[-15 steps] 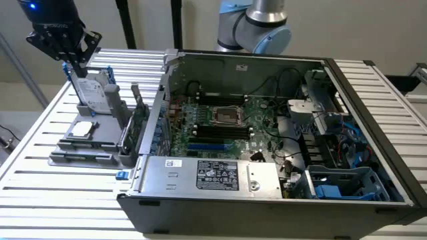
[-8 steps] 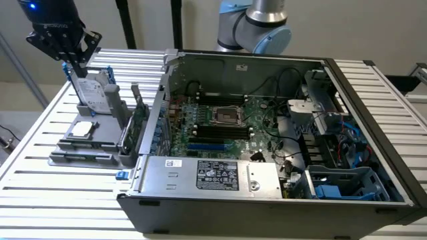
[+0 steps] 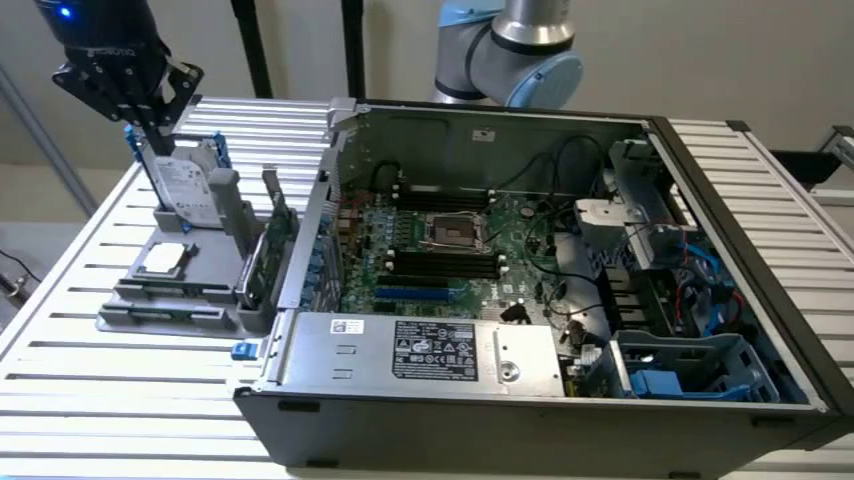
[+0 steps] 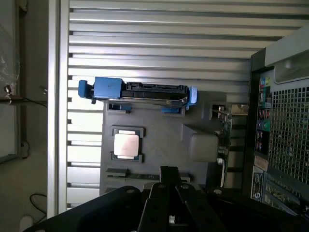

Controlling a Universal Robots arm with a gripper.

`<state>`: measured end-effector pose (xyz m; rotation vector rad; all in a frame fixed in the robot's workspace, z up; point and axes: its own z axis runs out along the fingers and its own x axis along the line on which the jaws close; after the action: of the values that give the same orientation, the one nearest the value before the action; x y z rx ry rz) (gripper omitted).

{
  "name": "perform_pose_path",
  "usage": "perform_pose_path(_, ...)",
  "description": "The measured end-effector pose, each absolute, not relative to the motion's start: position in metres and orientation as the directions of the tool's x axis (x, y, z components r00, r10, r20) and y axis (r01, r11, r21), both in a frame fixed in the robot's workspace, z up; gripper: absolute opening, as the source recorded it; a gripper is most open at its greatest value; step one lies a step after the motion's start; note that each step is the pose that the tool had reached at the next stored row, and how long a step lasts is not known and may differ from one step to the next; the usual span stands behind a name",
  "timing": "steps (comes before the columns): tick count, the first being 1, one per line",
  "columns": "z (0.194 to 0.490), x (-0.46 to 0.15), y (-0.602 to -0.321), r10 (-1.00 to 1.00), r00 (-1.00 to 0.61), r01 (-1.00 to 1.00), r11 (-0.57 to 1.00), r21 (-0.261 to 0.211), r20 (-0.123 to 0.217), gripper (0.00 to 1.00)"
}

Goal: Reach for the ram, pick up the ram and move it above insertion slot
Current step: 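Reach for the ram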

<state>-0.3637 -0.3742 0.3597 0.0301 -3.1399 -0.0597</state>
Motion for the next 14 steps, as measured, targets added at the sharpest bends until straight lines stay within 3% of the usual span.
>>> perform_pose_path(14, 0.353, -0.367, -0.421, -0.019, -1.000, -0.019, 0.999, 0.036, 0.004, 0.11)
